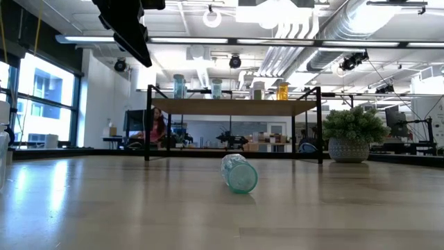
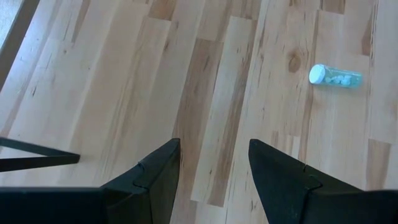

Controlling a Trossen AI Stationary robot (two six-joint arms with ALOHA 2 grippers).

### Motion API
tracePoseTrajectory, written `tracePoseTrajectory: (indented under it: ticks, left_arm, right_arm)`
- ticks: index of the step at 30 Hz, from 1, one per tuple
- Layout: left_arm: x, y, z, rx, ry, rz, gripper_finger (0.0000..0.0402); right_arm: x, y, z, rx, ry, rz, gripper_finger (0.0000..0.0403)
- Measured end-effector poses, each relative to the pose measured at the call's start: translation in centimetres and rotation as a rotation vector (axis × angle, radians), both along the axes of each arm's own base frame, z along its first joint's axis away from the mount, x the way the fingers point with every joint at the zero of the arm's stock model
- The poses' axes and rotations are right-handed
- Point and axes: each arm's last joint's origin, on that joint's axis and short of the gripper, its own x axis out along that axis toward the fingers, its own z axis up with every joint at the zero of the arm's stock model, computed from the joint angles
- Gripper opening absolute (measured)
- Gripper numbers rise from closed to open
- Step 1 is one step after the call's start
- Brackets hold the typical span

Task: Pick and place medicine bottles onto shelf by color
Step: Put the orange pill bottle on the shelf aligned with the other orange pill bottles

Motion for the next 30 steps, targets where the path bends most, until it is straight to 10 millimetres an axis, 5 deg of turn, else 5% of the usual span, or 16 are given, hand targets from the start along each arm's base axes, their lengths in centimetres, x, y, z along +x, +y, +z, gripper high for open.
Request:
tracePoseTrajectory:
  ticks: [6, 12, 21, 30]
  left_arm:
    - [0.0, 0.0, 0.0, 0.000, 0.001, 0.000, 0.0181]
    - [0.0, 0.0, 0.0, 0.000, 0.001, 0.001, 0.0181]
    - [-0.1, 1.5, 0.0, 0.003, 0.002, 0.056, 0.0181]
    - [-0.2, 2.5, 0.0, 0.017, 0.007, 0.074, 0.0181]
  right_arm:
    - [0.3, -0.2, 0.0, 0.000, 0.007, -0.005, 0.0104]
    - [1.2, -0.7, 0.6, -0.078, -0.005, 0.067, 0.0104]
    - [4.5, -4.3, 5.0, -0.261, -0.120, 0.144, 0.0114]
    - [6.2, -10.4, 11.6, -0.501, -0.283, 0.047, 0.0113]
